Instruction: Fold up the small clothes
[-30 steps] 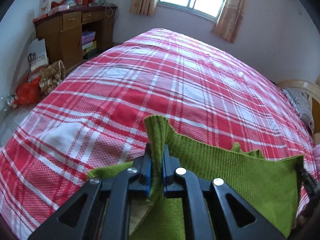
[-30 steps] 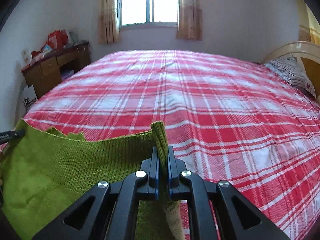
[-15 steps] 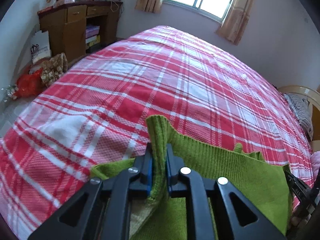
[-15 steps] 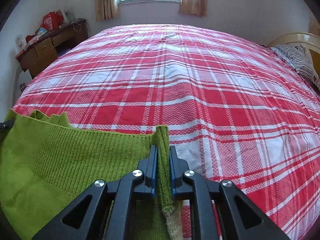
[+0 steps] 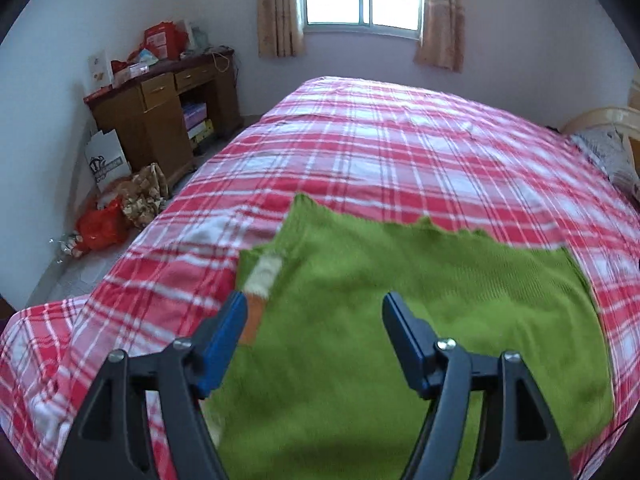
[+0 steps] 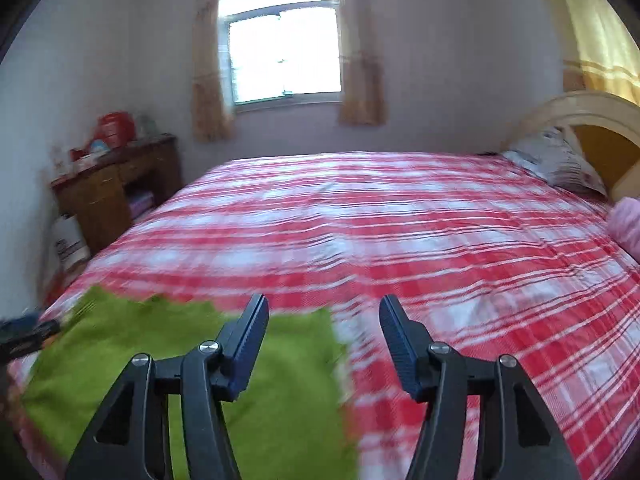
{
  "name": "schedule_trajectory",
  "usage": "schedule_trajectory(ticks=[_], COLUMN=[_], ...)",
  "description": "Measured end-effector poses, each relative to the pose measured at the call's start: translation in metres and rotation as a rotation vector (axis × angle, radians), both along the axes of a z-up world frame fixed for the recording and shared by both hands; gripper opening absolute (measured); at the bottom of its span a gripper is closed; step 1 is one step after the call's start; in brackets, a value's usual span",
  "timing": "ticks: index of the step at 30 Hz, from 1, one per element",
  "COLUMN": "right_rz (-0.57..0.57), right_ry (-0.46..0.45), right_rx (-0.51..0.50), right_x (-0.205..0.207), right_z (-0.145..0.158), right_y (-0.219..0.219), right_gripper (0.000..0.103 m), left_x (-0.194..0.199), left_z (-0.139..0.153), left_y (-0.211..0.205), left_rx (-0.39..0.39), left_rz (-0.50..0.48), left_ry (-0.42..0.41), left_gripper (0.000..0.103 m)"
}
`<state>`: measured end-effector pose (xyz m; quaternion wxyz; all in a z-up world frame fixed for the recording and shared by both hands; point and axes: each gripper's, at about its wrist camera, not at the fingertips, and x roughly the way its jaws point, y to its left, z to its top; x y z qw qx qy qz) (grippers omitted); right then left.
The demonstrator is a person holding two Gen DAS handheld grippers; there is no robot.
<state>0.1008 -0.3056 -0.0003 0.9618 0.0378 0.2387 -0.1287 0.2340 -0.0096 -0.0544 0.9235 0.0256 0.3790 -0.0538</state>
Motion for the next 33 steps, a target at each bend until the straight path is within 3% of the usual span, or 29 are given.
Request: schedule_trajectory(ticks=[2, 3, 4, 13, 19, 23, 25, 28, 33], right_rz=[0.038, 0.054, 0.065, 0.051, 0.053, 0.054, 0.056, 0.053, 0.011], right_ry=[0.034, 0.057, 0.084, 0.243, 0.214, 0.209, 0.206, 0.201, 0.118], right_rx=[-0.010, 0.007, 0.035, 0.110, 0.109, 0.111, 0.116, 0.115, 0.049], right_x=[-0.015, -0.018, -0.021, -0.028, -0.036, -0.038, -0.037, -0.039, -0.055], right_z=[-0.009, -0.015, -0.022, -0.089, -0.100, -0.100, -0.100, -0.098, -0.079], right_y=[0.024, 0.030, 0.035, 0.042, 0.044, 0.044, 0.042, 0.043, 0.055], right_gripper=[0.041, 0.021, 0.020, 0.020, 0.020, 0.020, 0.020, 0.020, 0.020], left_x=[-0.012, -0.017, -0.022, -0.055, -0.065, -0.073, -0.076, -0.083, -0.095], left_z=[-0.005, -0.006, -0.008, -0.028, -0.032, -0.034, -0.033, -0.030, -0.042], left_y=[-0.003, -0.005, -0.007, -0.019, -0.014, -0.004, 0.002, 0.018, 0.062], left_rx=[0.004, 0.010, 0.019, 0.109, 0.134, 0.134, 0.145, 0.111, -0.104], left_rz=[-0.013, -0.019, -0.021, -0.018, 0.010, 0.037, 0.068, 0.114, 0.222], left_ry=[0.018, 0.022, 0.022, 0.026, 0.019, 0.026, 0.020, 0.016, 0.088], left_gripper=[0.072, 0.072, 0.072, 0.072, 0.072, 0.088, 0.091, 0.091, 0.092])
